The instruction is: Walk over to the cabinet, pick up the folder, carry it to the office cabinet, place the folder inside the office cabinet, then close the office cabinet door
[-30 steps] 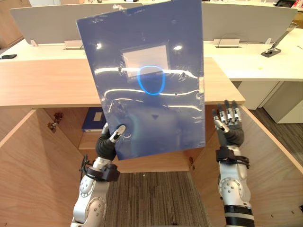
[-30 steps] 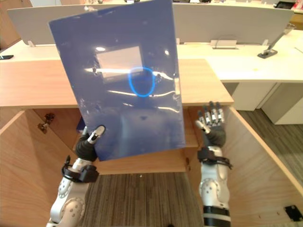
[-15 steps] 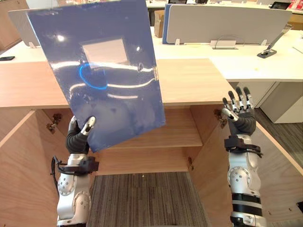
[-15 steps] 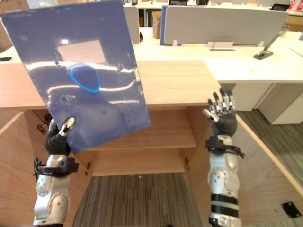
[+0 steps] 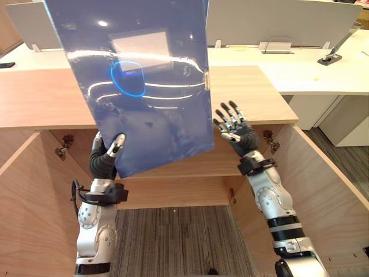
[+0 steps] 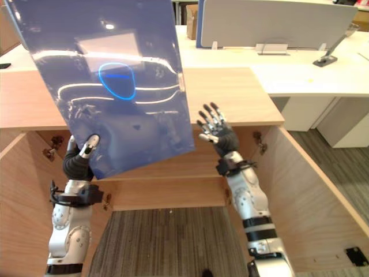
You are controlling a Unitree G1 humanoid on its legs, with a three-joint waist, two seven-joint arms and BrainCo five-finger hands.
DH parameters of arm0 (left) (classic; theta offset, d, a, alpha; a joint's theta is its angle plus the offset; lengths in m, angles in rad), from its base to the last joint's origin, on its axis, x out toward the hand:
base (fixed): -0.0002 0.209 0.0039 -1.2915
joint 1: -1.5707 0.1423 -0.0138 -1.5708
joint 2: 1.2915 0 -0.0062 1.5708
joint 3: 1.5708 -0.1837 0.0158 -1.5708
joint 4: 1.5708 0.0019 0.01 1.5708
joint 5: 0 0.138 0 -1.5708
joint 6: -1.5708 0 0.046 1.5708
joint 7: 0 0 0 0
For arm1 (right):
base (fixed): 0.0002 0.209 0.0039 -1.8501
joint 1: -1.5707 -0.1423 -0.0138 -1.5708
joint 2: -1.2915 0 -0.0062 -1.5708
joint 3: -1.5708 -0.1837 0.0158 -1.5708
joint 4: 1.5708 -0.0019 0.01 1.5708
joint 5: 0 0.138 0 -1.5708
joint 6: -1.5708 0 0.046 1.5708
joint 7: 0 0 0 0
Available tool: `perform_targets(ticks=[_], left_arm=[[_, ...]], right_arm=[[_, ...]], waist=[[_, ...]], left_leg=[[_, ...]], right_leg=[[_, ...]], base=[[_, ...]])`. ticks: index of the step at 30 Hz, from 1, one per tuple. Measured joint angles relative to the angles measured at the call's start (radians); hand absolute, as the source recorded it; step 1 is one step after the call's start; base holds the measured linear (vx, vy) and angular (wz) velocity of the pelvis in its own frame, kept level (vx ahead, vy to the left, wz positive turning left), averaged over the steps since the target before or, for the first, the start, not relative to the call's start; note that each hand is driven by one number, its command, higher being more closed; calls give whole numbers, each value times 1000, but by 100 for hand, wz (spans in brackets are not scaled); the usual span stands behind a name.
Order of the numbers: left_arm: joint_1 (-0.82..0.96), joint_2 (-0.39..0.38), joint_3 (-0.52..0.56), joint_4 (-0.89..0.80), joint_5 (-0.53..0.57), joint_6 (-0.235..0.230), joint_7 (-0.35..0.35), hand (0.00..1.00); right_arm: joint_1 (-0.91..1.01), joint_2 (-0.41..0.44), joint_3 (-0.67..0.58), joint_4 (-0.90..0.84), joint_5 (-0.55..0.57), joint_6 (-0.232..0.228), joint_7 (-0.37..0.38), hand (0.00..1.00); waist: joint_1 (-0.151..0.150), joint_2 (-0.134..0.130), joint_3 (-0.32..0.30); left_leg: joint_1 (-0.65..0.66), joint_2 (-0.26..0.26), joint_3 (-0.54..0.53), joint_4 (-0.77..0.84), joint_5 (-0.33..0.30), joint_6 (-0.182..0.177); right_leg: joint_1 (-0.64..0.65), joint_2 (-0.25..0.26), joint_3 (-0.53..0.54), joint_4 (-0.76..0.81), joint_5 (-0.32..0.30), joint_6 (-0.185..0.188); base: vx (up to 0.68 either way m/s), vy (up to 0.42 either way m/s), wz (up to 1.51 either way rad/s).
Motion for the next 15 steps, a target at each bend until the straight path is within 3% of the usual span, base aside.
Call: perform_targets(ticks=[4,15], left_arm=[[-22,55,-48,34,44,-1,-1,100],[-32,92,-55,66,57,-27,3,100]], right_arm=[[-74,-36,87,16,28,14,16,0],[-177,-153,190,35,107,18,35,0]], waist=[[5,0,0],[16,-4,2]], left_leg=[[-2,1,0,3,0,0],[-15,5,1,12,-1,-1]], right_leg=[[0,1,1,-2,1,-1],[-13,6,14,-2,8,-5]], base=[[0,0,0],[-1,0,-2]])
